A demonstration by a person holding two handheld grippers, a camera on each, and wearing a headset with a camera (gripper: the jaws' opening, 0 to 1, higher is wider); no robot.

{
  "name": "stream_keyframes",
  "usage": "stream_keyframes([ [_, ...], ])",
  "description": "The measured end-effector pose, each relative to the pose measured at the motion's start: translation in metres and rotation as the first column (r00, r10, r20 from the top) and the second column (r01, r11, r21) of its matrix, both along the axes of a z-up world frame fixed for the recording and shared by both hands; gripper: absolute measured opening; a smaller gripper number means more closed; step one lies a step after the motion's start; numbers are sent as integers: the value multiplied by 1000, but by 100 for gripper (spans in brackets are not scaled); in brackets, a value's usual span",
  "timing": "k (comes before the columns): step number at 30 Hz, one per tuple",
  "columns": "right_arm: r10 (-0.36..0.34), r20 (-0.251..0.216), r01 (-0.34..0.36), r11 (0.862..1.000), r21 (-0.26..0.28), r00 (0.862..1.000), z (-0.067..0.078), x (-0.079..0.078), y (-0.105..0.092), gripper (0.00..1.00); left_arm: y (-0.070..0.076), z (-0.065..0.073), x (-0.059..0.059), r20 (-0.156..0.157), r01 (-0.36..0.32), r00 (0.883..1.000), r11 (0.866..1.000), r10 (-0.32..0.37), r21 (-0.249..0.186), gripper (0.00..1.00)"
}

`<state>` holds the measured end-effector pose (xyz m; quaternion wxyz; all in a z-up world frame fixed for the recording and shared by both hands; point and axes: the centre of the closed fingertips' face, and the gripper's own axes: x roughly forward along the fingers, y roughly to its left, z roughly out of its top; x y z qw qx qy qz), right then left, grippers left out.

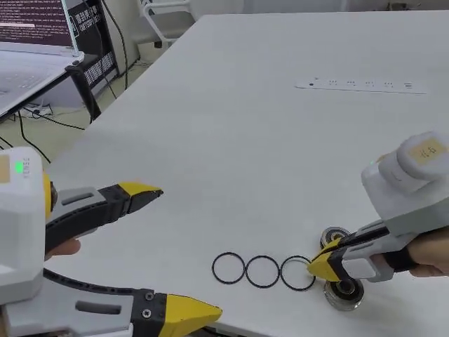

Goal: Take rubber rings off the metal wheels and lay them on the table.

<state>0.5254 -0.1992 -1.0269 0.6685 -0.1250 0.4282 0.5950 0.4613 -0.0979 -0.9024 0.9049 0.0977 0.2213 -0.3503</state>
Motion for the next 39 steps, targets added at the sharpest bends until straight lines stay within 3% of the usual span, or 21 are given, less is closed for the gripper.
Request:
stream_keyframes([
  [17,11,35,-11,1000,-4,999,9,1,-10,11,-1,0,1,-1,13,1000,1000,-13,21,89],
  [27,-21,94,12,996,88,995,49,4,-29,12,-1,1,6,0,22,1000,999,-22,27,89],
  [39,-58,229,25,989,148,972,84,8,-65,16,-11,4,18,6,72,997,996,-72,44,89],
])
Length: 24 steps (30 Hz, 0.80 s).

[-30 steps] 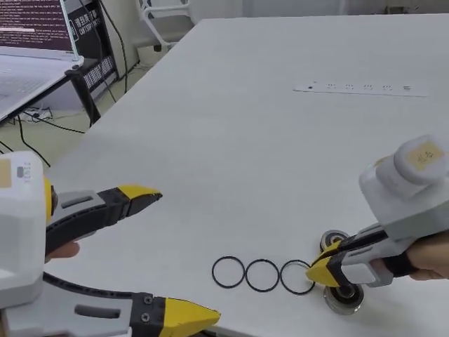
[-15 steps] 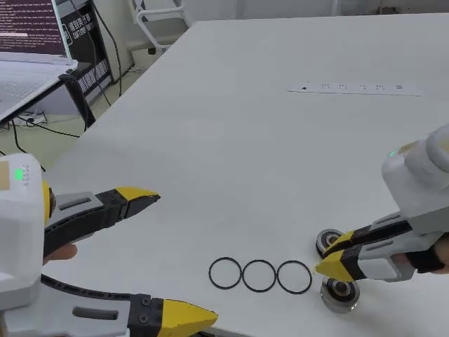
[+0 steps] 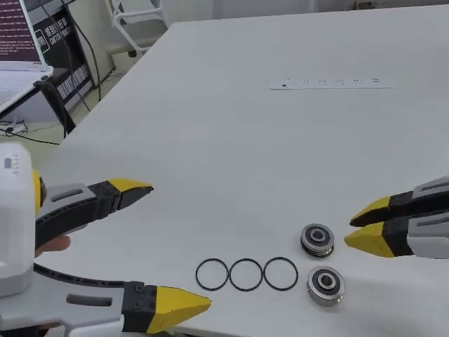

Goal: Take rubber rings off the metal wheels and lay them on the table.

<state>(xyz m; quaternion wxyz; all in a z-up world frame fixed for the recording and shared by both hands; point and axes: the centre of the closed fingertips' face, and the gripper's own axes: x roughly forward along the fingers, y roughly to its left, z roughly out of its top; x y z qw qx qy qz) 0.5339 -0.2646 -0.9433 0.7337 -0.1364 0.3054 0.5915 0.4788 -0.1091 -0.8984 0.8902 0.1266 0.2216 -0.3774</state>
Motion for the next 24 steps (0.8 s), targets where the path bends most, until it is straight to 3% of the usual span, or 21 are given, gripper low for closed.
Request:
stream_keyframes([
  [5,-53,14,53,999,12,998,2,5,-15,17,-4,2,4,4,21,1000,1000,-21,8,89],
  [13,-125,-4,125,991,47,992,-4,10,-31,19,-21,11,12,27,78,997,997,-78,9,88],
  [18,-208,-60,213,972,97,976,-13,18,-38,19,-31,20,20,49,109,993,994,-109,12,88],
  [24,-250,-85,257,962,92,965,-28,22,-44,19,-57,31,24,82,172,982,985,-171,-8,83],
])
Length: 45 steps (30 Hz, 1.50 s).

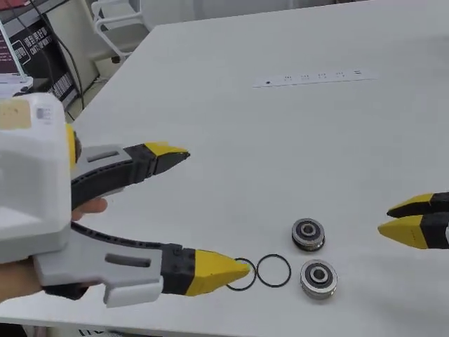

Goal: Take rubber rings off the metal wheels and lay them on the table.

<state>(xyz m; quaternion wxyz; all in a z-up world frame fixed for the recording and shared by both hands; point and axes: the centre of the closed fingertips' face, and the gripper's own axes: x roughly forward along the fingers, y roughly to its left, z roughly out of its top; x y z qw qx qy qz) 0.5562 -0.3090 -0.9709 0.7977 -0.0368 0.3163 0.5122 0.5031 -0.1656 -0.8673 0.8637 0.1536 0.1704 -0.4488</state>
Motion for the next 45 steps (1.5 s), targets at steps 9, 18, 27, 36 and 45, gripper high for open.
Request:
stream_keyframes([
  [9,-28,-45,29,999,21,999,-13,3,2,19,-36,-13,21,17,86,996,995,-87,59,71],
  [18,-21,-72,23,999,30,997,-20,-2,3,19,-69,-16,46,32,142,989,990,-142,16,58],
  [27,-8,-89,10,1000,26,996,-26,-6,5,18,-90,-33,64,17,180,984,983,-179,-31,53],
  [36,10,-96,-8,1000,25,995,-27,-6,11,18,-83,-87,75,-47,144,989,989,-143,26,44],
  [45,37,-97,-36,999,17,995,-28,-4,22,18,-76,-123,72,-114,129,986,990,-122,54,29],
])
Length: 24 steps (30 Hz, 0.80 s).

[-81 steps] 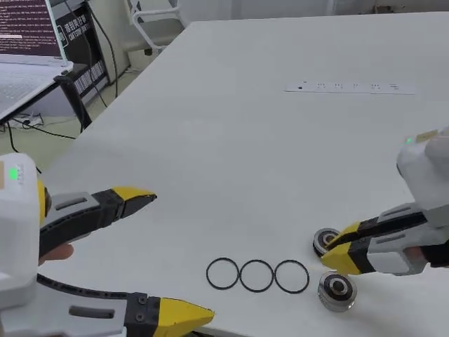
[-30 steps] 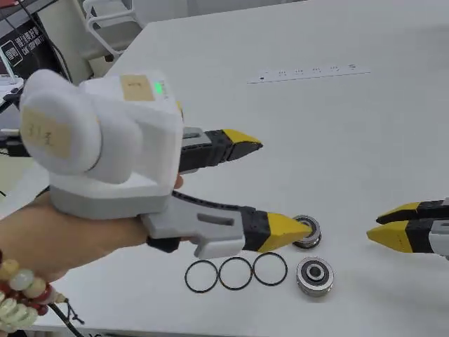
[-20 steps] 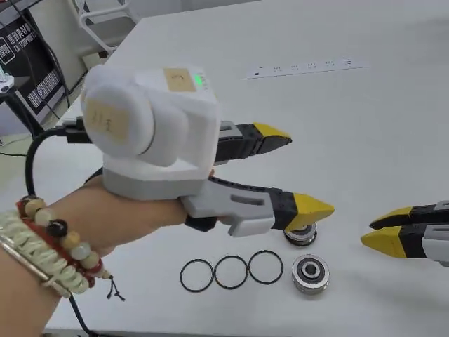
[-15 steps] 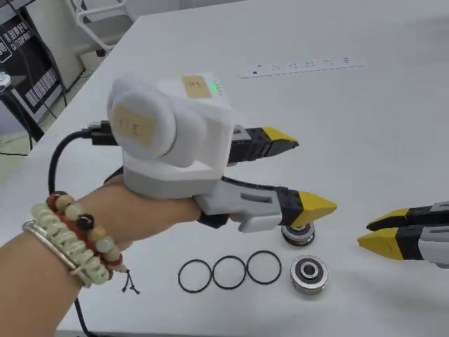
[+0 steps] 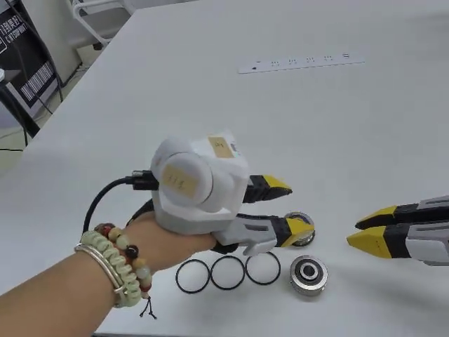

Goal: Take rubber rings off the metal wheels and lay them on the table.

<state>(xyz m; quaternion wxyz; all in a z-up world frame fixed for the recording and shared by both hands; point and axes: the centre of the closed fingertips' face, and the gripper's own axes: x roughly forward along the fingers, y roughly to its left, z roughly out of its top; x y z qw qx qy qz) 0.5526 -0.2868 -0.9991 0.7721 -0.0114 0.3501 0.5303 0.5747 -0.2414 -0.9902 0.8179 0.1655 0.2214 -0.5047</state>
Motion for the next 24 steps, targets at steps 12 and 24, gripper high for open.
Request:
stream_keyframes([
  [12,105,45,-102,992,-72,993,-7,4,21,18,3,-16,3,-115,-87,990,995,82,-38,15],
  [24,189,68,-180,975,-128,980,-20,10,43,21,1,-18,3,-83,-63,995,998,61,-21,15],
])
